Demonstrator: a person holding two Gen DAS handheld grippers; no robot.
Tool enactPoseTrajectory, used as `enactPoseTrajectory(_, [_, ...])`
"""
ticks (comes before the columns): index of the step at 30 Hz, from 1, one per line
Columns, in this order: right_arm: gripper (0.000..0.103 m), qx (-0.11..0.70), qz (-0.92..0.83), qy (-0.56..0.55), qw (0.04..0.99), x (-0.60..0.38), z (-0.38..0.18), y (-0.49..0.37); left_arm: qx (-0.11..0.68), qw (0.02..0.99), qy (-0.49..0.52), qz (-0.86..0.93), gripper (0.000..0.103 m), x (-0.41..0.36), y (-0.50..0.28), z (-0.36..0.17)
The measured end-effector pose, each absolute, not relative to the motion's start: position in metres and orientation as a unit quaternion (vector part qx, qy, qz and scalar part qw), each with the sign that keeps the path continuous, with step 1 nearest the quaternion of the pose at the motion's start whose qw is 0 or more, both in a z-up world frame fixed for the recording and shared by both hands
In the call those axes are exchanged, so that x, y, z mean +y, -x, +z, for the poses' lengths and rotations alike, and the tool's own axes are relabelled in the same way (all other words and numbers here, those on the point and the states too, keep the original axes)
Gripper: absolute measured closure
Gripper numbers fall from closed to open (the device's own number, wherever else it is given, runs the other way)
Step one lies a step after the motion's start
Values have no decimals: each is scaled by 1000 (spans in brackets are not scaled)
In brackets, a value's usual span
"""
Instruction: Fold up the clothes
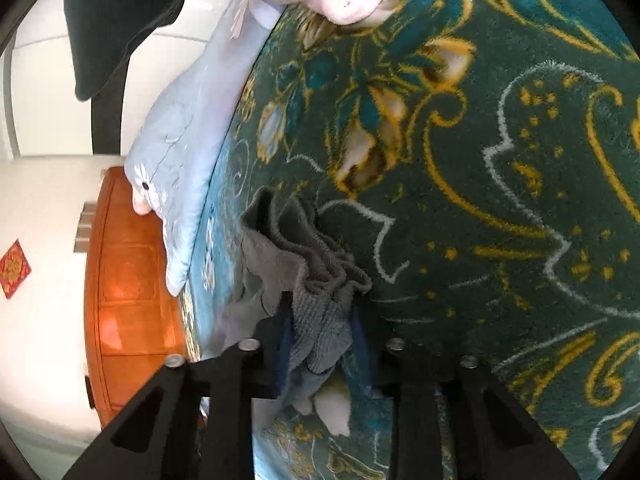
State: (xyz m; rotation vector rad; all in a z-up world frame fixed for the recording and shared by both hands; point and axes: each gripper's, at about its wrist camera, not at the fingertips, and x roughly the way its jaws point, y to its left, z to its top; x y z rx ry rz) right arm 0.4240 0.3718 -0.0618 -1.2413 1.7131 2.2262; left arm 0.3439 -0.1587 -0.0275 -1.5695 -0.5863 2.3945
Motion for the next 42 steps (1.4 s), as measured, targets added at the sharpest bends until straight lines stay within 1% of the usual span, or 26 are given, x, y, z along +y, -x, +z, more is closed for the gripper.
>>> enactPoseTrajectory(2, [87,540,736,406,42,369,-54,-420,-204,111,531,815,45,-161,-344,-26])
enactPoseTrajectory(6, [88,503,753,421,56,361,-35,-409,-214,113,525,816,45,-167,-344,-22])
enactPoseTrajectory(8, [88,474,767,429,56,350,-15,-400,-218,115,522,816,45,-170,-344,-20])
enactPoseTrajectory(9, [88,448,783,429,48,341,0,-392,-221,115,521,817,45,-171,-344,-20])
enactPoseTrajectory(11, [88,387,817,427,32,321,32,-375,-225,117,518,817,45,-174,-344,-18])
enactPoseTrajectory(14, [88,323,850,416,-14,284,73,-353,-233,119,513,818,45,-178,-344,-15])
enactPoseTrajectory(18, [88,231,881,404,-89,205,109,-307,-253,104,499,822,45,-200,-344,-11])
enactPoseTrajectory(20, [88,201,882,407,-122,161,115,-285,-266,92,491,825,45,-215,-344,-8])
enactPoseTrajectory(24, [88,160,878,414,-181,80,109,-252,-291,68,472,829,45,-246,-344,-3])
enactPoseTrajectory(27, [88,142,864,433,-215,24,91,-234,-315,46,468,825,45,-270,-347,-8])
enactPoseTrajectory(30, [88,106,849,461,-235,-28,65,-229,-327,27,464,823,45,-286,-349,-12])
enactPoseTrajectory(36, [87,21,825,506,-251,-79,18,-233,-353,15,449,820,45,-305,-350,-11])
enactPoseTrajectory(39, [83,-2,818,514,-258,-89,9,-239,-359,18,448,818,45,-305,-350,-12])
enactPoseTrajectory(40, [79,-9,815,514,-267,-92,9,-242,-361,20,448,817,45,-305,-349,-13])
enactPoseTrajectory(41, [72,-16,812,513,-278,-95,10,-245,-363,22,449,816,45,-304,-349,-13])
enactPoseTrajectory(42, [69,-12,809,511,-290,-93,12,-247,-364,24,452,814,45,-301,-348,-14])
